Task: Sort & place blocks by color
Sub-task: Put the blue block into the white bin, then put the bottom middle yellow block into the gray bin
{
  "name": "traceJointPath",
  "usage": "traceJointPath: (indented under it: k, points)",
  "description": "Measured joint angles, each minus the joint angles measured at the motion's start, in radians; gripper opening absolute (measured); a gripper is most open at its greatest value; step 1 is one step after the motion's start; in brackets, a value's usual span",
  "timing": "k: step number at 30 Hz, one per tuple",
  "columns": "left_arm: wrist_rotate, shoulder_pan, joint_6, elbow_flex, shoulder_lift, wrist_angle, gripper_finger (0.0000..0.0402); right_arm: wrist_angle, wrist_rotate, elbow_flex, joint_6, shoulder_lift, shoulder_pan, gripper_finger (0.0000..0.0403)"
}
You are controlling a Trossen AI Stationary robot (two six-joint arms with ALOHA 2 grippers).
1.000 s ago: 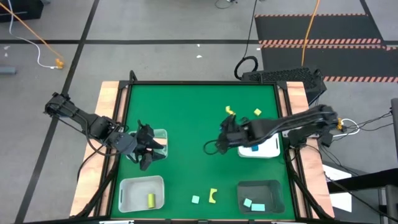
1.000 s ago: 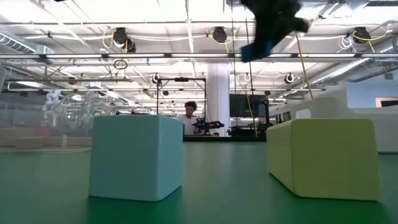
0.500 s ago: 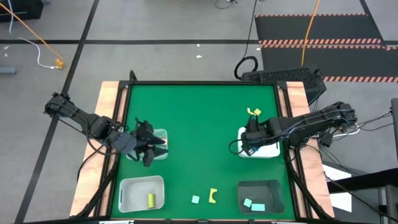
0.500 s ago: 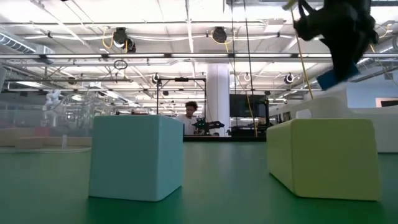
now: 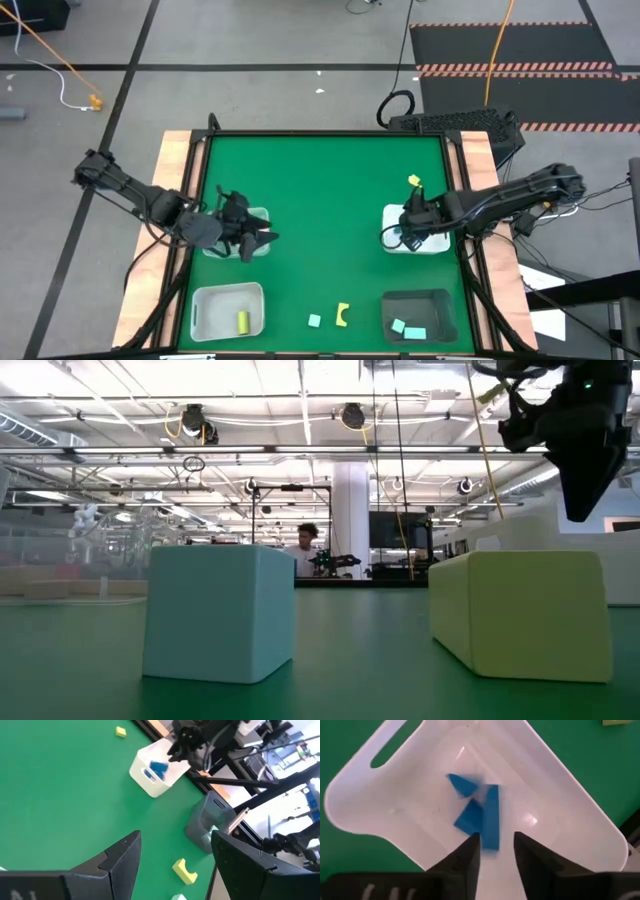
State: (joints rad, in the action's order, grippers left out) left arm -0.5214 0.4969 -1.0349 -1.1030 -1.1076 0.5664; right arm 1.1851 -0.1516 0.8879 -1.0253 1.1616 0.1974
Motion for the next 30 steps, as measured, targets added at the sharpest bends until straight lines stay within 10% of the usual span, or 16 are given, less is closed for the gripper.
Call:
traceJointPath:
  k: [16, 30]
  points:
    - [0.086, -0.004, -0.037, 0.000, -0.239, -0.151, 0.0241, -0.340, 0.064, -0.002, 0.115, -0.135, 0.001, 0.0189]
    - [0.098, 0.006, -0.094, 0.000, -0.283, -0.310, 0.0241, -0.920, 0.079, -0.002, 0.711, -0.003, 0.077, 0.0185]
